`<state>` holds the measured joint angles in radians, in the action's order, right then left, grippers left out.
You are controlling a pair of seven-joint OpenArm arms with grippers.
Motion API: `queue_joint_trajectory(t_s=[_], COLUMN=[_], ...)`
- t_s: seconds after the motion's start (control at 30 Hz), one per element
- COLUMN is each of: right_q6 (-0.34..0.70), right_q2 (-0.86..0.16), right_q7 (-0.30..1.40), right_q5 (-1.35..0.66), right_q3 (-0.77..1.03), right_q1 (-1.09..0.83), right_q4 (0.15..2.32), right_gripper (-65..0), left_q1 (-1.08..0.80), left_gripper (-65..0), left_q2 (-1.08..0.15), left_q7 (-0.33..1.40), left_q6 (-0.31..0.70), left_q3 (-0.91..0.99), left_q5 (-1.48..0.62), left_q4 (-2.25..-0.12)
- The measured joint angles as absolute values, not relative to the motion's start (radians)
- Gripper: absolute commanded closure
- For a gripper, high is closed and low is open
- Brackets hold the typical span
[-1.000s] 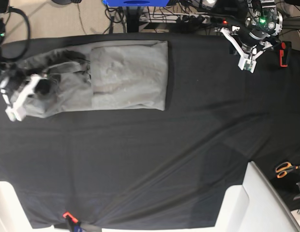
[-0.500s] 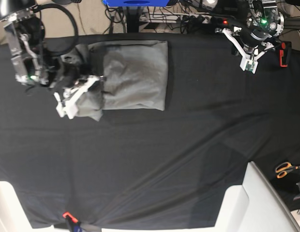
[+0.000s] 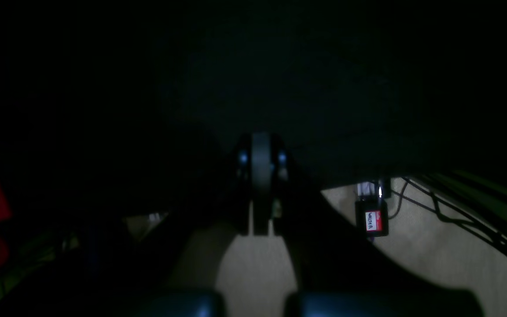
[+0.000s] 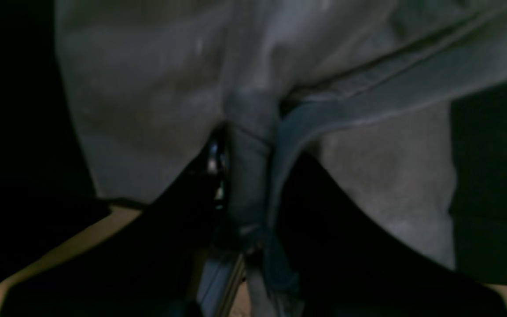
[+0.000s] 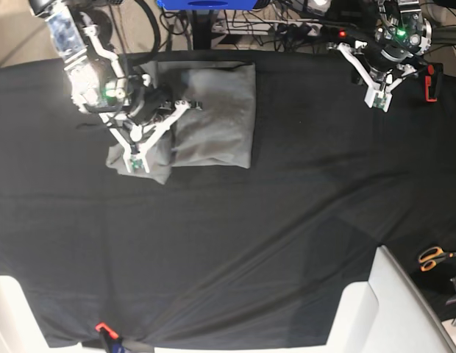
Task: Fold the T-shirt properly
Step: 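Fold the held end over the folded stack with the right gripper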
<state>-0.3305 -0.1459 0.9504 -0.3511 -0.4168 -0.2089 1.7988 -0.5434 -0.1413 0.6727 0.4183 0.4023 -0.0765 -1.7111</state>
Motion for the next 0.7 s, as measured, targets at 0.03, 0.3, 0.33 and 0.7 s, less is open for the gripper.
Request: queue_joint_trajectory(t_s=[0.03,0.3,0.33,0.7], right_q6=[-0.330,-0.331,-0.332,-0.443], right_q2=[-0.135,-0.076,-0.067,-0.033], right_q7=[0.951,0.958,0.958,0.991], right_q5=[-0.330,-0.138,-0.106,-0.044], right_q3=[-0.418,-0.479,-0.490,-0.570], right_q1=[-0.210,-0.217,-0.221,-0.236], right_q4=[1.795,1.777,1.777,1.780], right_gripper=[-0.3,-0.3,-0.3,-0.3], left_q1=[-0.543,-0.543,-0.544,-0.575], left_gripper=[0.0,0.0,0.0,0.0], left_q2=[-0.142,-0.142,-0.142,-0.154], left_q7=[0.673,0.673,0.673,0.678], left_q6=[0.418,0.418,0.418,0.418], left_q3=[0.402,0.402,0.402,0.509], left_q5=[-0.076,-0.076,-0.076,-0.075], left_q4=[-1.711,-1.711,-1.711,-1.716])
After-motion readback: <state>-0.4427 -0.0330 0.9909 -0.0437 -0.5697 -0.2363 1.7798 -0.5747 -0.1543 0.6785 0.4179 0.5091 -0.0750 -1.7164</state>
